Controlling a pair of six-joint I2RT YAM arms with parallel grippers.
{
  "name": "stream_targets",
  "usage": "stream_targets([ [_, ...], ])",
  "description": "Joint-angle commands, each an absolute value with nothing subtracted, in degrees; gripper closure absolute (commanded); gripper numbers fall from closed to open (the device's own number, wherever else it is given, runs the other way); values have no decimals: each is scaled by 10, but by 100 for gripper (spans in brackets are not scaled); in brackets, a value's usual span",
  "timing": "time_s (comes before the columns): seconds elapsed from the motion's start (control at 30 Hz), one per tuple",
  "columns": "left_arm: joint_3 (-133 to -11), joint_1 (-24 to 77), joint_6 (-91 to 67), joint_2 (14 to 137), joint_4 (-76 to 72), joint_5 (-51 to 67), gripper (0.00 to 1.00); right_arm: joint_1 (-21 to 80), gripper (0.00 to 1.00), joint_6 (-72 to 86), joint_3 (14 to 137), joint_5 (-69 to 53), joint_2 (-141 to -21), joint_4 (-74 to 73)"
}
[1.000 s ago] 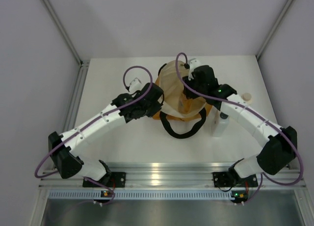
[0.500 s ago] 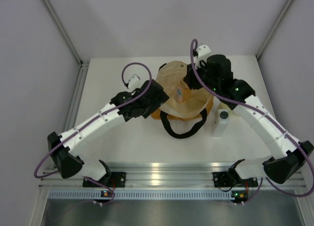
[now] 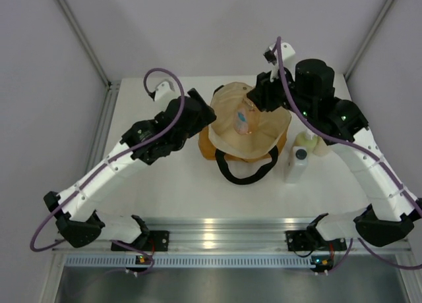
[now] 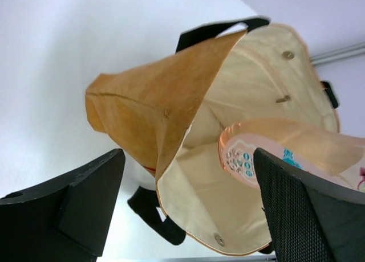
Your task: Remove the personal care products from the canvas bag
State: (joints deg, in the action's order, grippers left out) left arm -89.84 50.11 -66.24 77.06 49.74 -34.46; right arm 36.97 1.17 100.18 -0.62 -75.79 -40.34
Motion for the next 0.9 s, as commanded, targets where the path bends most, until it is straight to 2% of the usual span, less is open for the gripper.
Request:
stream_targets([
  [0.0, -944, 499, -576, 719, 490, -420, 2, 384, 100, 4, 1081, -32, -722, -349],
  [0.17, -959, 499, -483, 672, 491, -540, 2, 400, 100, -21, 1108, -77, -724, -356],
  [0.37, -912, 498, -452, 615, 490, -663, 2, 417, 100, -16, 1156, -102, -735, -359],
  [0.57, -843, 496, -468, 574, 491, -680, 2, 433, 100, -4, 1213, -151, -760, -374],
  [0.87, -800, 490, -493, 554, 493, -686, 2, 505, 100, -24, 1234, -141, -787, -396],
])
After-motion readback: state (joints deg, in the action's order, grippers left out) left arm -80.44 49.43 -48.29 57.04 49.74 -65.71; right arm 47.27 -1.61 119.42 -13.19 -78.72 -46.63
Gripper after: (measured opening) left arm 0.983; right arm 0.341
